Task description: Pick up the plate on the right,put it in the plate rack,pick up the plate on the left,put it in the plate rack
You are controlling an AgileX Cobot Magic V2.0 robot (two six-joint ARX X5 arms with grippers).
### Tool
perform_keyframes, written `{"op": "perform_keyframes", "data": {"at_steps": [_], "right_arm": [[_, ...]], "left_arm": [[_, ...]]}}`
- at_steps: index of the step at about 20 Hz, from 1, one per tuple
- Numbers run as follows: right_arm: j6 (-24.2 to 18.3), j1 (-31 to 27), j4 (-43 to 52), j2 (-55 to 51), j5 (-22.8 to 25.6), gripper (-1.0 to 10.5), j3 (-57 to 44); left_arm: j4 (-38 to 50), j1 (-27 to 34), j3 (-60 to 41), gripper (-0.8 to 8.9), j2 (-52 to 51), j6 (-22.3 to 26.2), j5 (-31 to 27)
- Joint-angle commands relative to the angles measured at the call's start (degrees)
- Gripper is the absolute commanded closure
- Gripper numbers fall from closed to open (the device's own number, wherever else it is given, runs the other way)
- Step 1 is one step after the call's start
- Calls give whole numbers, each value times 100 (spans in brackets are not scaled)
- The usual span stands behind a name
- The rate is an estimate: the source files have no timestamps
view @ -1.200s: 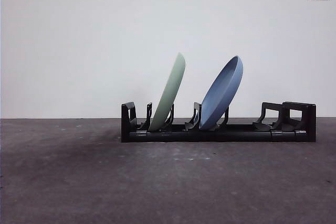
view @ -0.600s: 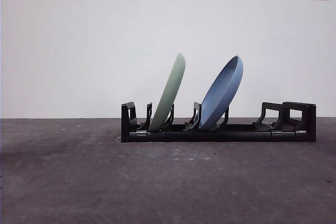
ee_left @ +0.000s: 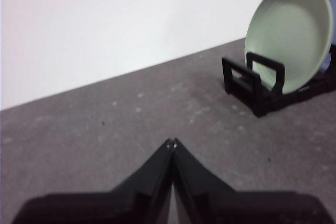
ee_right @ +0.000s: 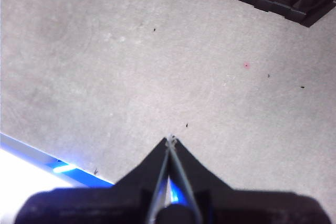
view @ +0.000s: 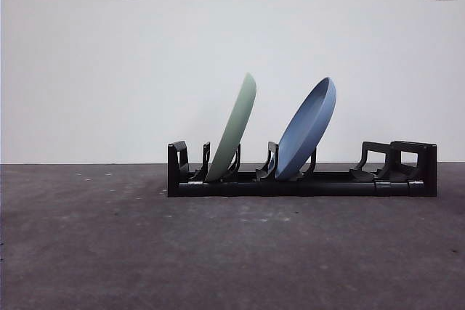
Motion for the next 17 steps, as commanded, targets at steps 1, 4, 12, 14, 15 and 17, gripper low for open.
{"op": "perform_keyframes", "data": {"at_steps": [1, 4, 12, 14, 15, 17], "right_arm": [[24, 4, -120, 15, 7, 944, -37], [24, 4, -120, 15, 7, 944, -37], [24, 4, -118, 15, 7, 944, -37], [24, 4, -118, 15, 7, 944, -37], [24, 4, -118, 15, 7, 944, -37], [24, 4, -118, 15, 7, 944, -37]], "left_arm": [[37, 57, -284, 816, -264, -278, -87], [-369, 85, -365, 816, -409, -754, -857], [-568, 101, -363, 816, -354, -1054, -911], [-568, 101, -363, 816, -337, -1054, -909], [-568, 101, -363, 816, -337, -1054, -909], [-568, 101, -363, 816, -337, -1054, -909]]}}
